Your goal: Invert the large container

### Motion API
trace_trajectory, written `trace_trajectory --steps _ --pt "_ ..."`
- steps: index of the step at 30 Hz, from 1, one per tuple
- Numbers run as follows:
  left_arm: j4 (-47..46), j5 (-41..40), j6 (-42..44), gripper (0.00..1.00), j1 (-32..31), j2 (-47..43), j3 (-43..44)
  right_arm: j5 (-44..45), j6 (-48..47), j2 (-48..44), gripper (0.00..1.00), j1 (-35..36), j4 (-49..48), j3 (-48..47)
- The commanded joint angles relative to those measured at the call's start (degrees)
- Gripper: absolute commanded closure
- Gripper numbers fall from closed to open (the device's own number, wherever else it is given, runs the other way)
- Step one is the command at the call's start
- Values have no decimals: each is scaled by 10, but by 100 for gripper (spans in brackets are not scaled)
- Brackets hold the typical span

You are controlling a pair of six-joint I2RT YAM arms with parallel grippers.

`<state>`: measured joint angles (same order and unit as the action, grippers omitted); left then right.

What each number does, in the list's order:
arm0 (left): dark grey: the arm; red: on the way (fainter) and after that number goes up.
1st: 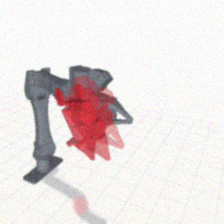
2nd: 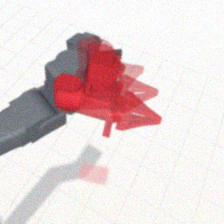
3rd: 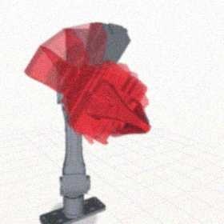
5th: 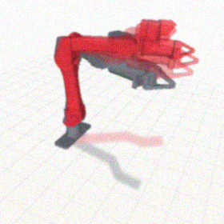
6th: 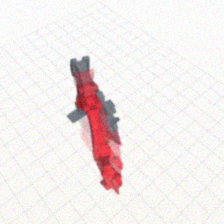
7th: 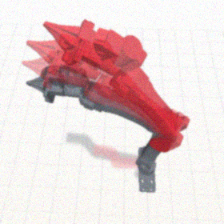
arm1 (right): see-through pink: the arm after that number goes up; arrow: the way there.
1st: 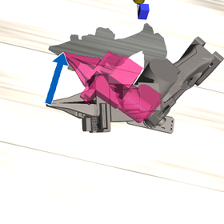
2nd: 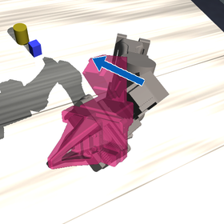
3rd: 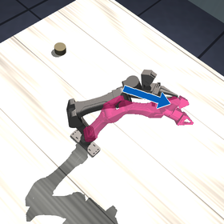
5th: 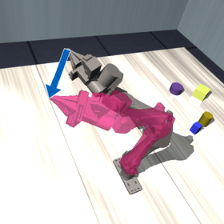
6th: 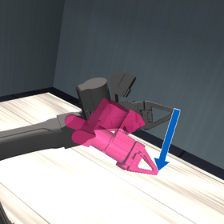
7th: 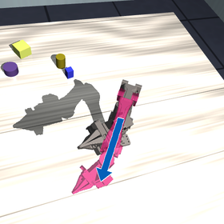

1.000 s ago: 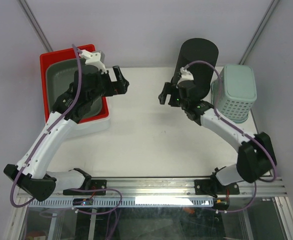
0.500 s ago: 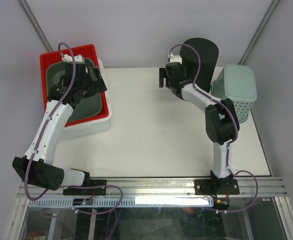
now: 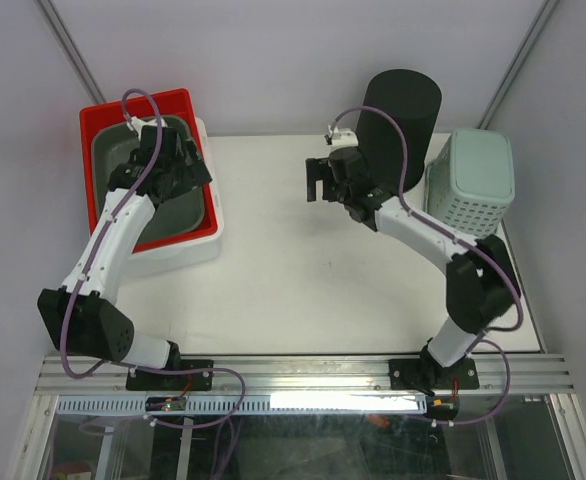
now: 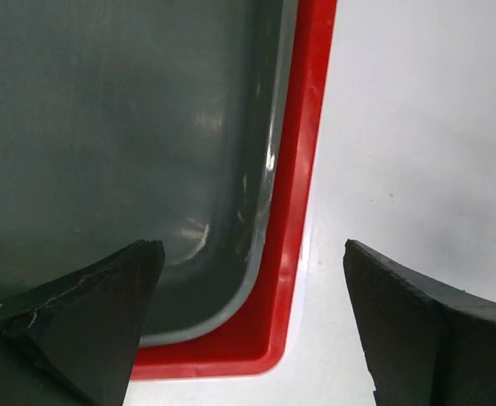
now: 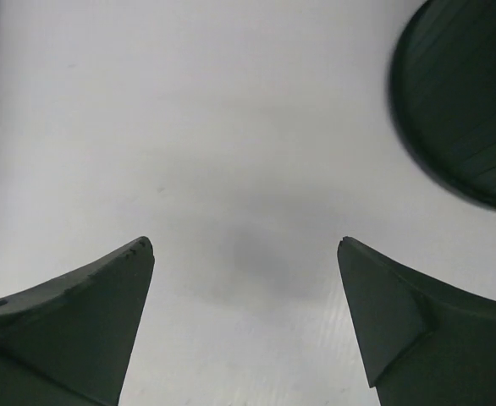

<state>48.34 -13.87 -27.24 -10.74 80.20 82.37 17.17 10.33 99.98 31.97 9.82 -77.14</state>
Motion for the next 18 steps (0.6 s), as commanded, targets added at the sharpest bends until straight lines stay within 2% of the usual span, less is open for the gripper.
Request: trace_trajectory --steps 1,4,12,18 --pt "-39 -14 32 11 4 55 26 -67 68 -120 6 14 -40 88" --pt "-38 -44 47 19 3 72 18 -58 97 -178 7 15 -24 149" --pt "-47 6 131 18 3 0 -64 -4 106 -357 6 16 -11 281" --pt "-50 45 170 19 4 -60 -93 3 107 -391 6 16 -6 302"
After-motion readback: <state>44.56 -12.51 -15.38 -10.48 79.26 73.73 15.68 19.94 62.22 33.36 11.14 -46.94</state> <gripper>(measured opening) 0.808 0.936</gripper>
